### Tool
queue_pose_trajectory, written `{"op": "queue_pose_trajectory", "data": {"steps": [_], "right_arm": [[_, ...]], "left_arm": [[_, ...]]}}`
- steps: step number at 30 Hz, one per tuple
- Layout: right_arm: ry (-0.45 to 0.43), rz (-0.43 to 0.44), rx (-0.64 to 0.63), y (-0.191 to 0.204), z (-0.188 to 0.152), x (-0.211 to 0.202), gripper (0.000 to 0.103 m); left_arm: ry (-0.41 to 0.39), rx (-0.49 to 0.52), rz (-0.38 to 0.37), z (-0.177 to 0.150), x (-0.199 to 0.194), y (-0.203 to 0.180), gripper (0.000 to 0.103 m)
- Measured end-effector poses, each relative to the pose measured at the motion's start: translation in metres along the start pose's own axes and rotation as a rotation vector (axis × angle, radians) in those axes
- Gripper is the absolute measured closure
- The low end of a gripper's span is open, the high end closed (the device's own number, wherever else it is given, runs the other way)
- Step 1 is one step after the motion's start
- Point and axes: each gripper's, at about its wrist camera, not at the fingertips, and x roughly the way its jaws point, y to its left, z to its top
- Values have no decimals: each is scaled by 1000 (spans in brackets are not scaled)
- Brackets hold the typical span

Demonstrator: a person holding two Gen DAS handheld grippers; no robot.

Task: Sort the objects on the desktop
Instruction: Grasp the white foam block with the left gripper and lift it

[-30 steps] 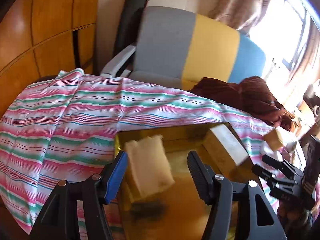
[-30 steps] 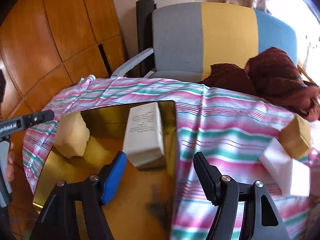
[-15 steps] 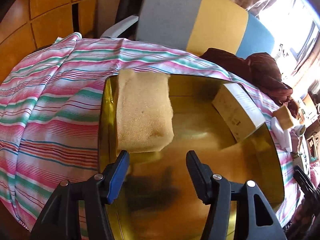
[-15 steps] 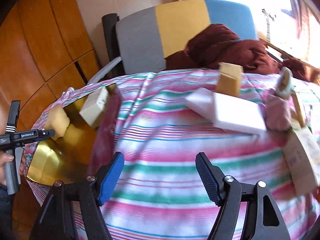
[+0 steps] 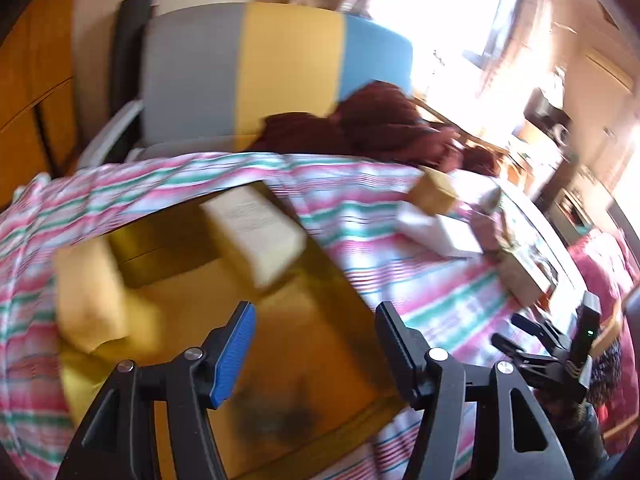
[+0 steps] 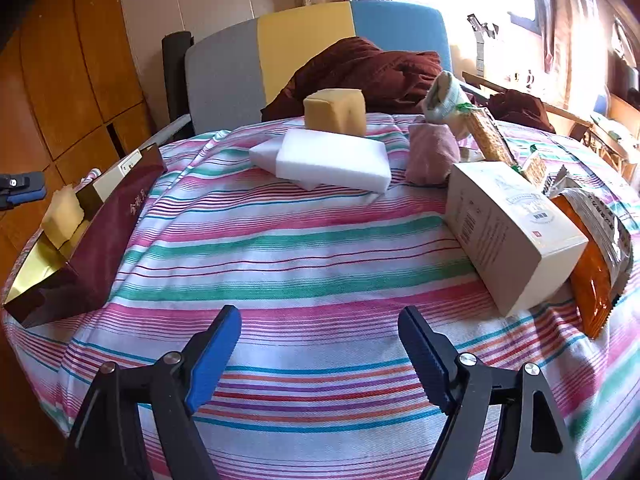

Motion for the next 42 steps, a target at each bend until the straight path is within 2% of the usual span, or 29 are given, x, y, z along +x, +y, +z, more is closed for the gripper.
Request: {"op": "queue_pose_trajectory", "data": {"steps": [2,8,13,17,26,34,36,42], "right_arm": [[-8,-11,-5,-5,-4,1,19],[-53,75,20,-13,-8,-2,9],[-78,157,50,-19,-9,-3,2],[-82,180,53,-18,-9,-2,0],[-100,233,89,-26,-9,-1,0],[-100,242,91,-26,-9,1,0],[-100,244,92,-26,-9,1,0],[-96,245,91,-27,-9,3,0]], "left_arm": [[23,72,-27,9,20,-34,40],[99,353,-47,29,78,-125,38],[142,522,-46,41,109,-167,38],[160,627,-44,52,132,-191,38],[193,737,-72,66,170,-203,38],[216,820,-95,79,188,-209,34],[233,843,-110,78,192,-212,31],[266,905,-134,73,200,-220,31]]}}
